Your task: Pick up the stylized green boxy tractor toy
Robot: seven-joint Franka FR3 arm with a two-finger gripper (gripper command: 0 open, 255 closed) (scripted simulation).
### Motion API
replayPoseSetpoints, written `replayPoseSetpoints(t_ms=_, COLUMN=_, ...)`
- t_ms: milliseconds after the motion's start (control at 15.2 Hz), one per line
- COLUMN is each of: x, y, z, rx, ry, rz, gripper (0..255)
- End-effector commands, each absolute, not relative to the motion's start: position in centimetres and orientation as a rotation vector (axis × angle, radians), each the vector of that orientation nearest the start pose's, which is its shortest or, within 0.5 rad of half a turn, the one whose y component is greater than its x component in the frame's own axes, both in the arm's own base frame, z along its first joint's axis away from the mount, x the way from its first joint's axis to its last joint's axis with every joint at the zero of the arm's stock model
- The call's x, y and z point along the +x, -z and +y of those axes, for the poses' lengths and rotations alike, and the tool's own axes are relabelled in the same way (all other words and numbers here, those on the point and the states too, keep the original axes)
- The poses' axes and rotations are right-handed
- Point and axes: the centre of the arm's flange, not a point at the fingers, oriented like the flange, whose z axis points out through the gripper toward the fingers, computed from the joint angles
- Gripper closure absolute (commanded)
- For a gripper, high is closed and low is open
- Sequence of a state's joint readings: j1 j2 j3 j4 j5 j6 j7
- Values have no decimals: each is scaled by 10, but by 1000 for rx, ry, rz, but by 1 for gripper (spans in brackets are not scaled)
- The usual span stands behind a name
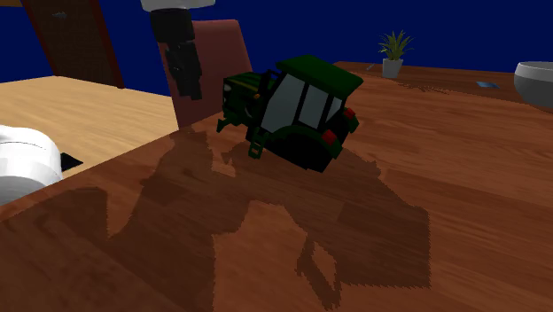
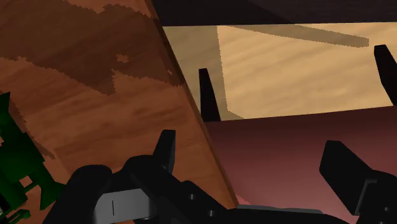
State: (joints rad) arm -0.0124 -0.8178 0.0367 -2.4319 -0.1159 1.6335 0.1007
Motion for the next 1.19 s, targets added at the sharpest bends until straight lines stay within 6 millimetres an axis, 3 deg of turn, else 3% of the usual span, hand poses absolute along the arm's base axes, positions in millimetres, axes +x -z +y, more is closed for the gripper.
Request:
replayPoseSetpoints(t_ms=0, x=303, y=-571, z=-2, rx=-3280, ry=44, rz=134, gripper=0)
replayPoseSetpoints(t_ms=528, x=334, y=-630, z=-95, rx=-3146, ry=18, rz=693, gripper=0)
replayPoseSetpoints(t_ms=1056, x=330, y=-683, z=-196, rx=-2918, ry=-8, rz=1208, gripper=0)
replayPoseSetpoints(t_ms=1122, x=329, y=-684, z=-199, rx=-2909, ry=-9, rz=1224, gripper=0)
